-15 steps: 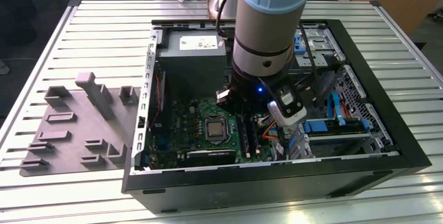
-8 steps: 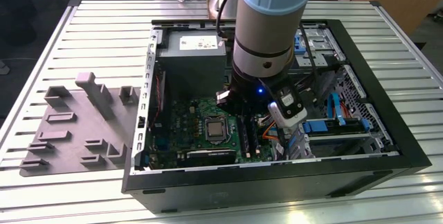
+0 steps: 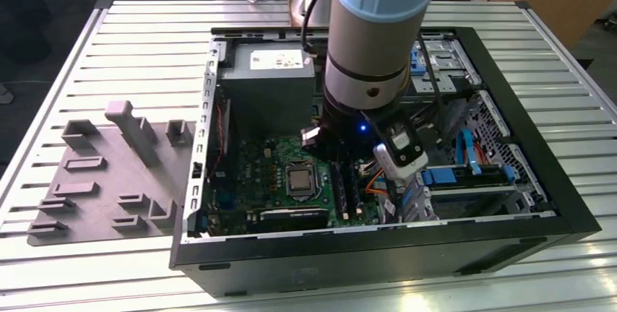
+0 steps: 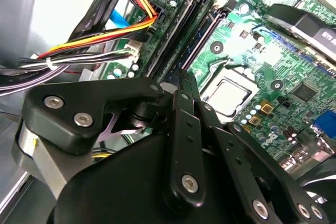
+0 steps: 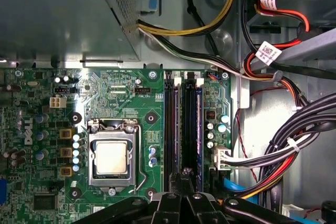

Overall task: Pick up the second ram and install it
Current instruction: 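Press down the second ram until it locks into place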

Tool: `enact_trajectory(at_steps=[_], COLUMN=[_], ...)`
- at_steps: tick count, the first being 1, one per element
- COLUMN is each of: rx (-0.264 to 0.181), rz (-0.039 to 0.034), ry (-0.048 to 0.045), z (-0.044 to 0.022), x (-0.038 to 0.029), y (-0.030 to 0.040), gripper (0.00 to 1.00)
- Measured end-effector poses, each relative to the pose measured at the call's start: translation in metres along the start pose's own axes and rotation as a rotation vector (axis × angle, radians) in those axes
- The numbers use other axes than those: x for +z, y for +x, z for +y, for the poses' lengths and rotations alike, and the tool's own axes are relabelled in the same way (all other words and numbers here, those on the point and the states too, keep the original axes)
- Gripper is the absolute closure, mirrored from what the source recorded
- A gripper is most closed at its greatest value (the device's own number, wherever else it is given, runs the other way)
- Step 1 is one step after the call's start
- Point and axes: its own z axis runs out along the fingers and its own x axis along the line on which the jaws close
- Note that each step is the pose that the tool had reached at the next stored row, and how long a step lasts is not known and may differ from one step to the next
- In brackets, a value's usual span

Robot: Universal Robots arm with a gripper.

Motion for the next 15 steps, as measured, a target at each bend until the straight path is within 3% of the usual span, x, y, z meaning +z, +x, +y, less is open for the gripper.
enact_trajectory(at_steps=[15], rx=[0.000], rz=[0.0000], ry=[0.0000], z=[-0.0088], x=[0.0006], y=[-0.0001], gripper=[0.89])
